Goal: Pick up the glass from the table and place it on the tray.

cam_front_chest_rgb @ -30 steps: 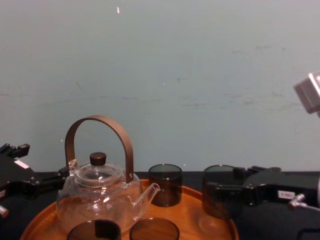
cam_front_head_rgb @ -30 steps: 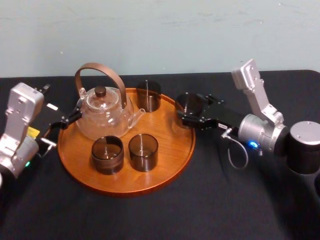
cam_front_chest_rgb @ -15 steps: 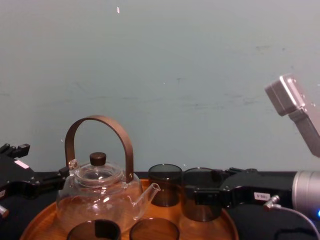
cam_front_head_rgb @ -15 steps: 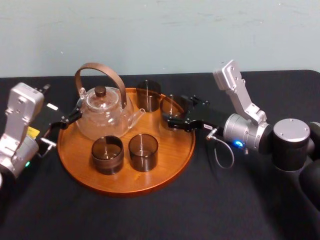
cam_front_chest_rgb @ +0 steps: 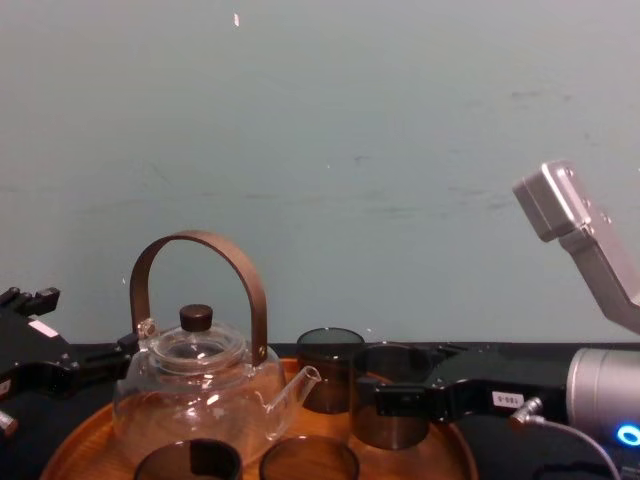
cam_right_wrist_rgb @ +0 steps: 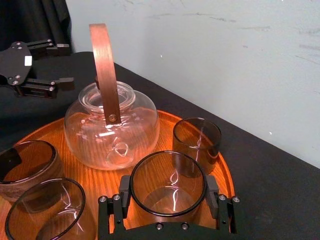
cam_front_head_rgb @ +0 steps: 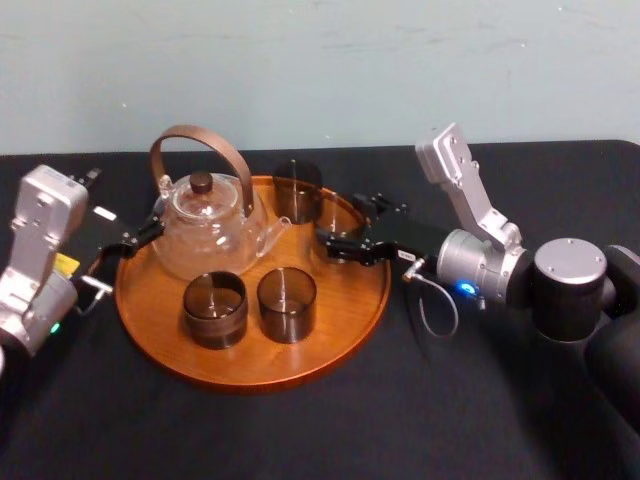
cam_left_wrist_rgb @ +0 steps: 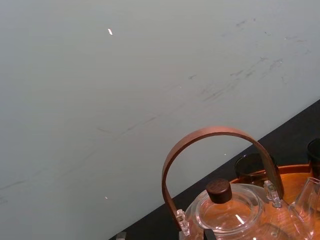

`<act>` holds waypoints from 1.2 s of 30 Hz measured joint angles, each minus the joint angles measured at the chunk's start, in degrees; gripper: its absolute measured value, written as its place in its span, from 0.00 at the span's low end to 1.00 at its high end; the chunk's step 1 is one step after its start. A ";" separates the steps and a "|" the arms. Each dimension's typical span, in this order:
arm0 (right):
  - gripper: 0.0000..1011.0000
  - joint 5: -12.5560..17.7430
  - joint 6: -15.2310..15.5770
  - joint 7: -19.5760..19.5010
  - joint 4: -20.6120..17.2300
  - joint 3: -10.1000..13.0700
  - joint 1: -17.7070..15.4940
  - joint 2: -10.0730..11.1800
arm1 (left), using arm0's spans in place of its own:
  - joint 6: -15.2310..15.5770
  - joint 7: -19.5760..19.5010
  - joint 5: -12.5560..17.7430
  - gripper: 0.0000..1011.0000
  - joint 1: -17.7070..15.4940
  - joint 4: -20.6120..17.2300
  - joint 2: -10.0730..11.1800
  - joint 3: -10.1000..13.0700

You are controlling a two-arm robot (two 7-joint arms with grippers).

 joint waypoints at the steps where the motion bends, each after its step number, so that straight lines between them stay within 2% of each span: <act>1: 0.89 -0.01 -0.17 0.02 0.44 -0.03 0.17 -0.12 | 0.00 0.00 0.00 0.99 0.00 0.00 0.00 0.00; 36: 0.89 -0.96 -3.83 0.98 6.64 0.26 2.29 -2.41 | 0.00 0.00 0.00 0.99 0.00 0.00 0.00 0.00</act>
